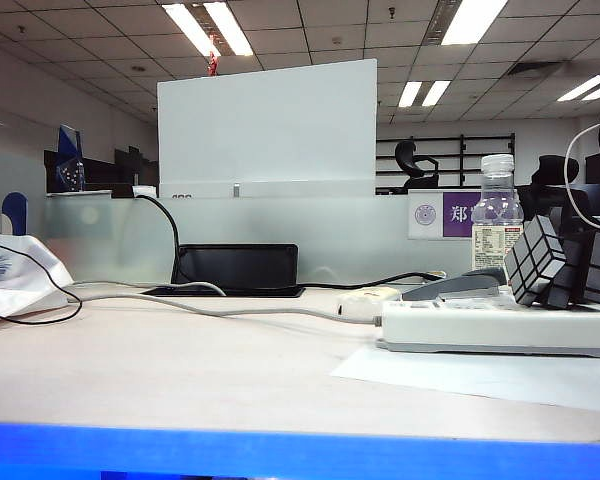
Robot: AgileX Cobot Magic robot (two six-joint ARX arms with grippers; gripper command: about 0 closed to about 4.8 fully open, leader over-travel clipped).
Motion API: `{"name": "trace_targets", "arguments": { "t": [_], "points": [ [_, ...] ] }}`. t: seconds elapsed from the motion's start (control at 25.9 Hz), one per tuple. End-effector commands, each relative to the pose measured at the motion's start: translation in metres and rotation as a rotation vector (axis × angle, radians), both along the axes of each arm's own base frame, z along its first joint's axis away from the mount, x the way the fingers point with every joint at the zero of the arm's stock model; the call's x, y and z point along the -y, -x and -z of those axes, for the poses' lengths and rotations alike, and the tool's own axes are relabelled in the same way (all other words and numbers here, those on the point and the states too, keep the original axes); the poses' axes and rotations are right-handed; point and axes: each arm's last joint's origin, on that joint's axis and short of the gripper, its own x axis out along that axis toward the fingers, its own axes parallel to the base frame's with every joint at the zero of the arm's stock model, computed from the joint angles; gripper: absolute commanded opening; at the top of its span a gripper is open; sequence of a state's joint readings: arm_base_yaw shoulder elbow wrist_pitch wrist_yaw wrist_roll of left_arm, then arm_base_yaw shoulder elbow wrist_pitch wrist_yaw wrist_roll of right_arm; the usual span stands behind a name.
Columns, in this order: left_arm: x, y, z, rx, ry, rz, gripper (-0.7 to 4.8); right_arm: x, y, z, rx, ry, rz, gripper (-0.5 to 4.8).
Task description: Press the button on the power strip.
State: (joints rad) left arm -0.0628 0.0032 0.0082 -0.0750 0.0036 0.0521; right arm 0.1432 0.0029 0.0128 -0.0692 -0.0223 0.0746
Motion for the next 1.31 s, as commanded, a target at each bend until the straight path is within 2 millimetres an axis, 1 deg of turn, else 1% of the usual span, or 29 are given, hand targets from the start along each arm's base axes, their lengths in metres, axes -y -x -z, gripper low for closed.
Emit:
{"name": "trace_targets", "arguments": {
  "t": [0.04,0.23,0.77,0.97,1.12,1.31],
  "points": [
    [-0.0036,-0.0002,-0.0028,0.027,0.001,-0.018,-0.05,-0.0002,0.0003,-0.0025,0.016,-0.007,-0.007,0.0],
    [-0.0028,-0.0001,-0.0037,0.039,-0.03,0.036,-0.05,-0.0002,0.0004,-0.0004,-0.005,-0.004,-0.007,0.0],
    [-0.003,-0.0001,-0.0049,0.052,-0.039,0.034,-0.05,-0.0002,0.0003,-0.0016,0.007,-0.005,-0.006,0.0],
    [-0.003,-0.0001,-0.005,0.053,-0.039,0.033,-0.05,0.0011,0.0001,-0.0017,0.011,0.007,0.038,0.0],
    [-0.003,-0.0001,-0.0051,0.053,-0.039,0.034,-0.05,0.0025,-0.0002,-0.0071,0.067,0.013,0.086,0.0],
    [-0.0029,-0.0001,-0.0055,0.057,-0.039,0.035,-0.05,0.0025,-0.0002,-0.0078,0.074,0.012,0.087,0.0]
  ]
}}
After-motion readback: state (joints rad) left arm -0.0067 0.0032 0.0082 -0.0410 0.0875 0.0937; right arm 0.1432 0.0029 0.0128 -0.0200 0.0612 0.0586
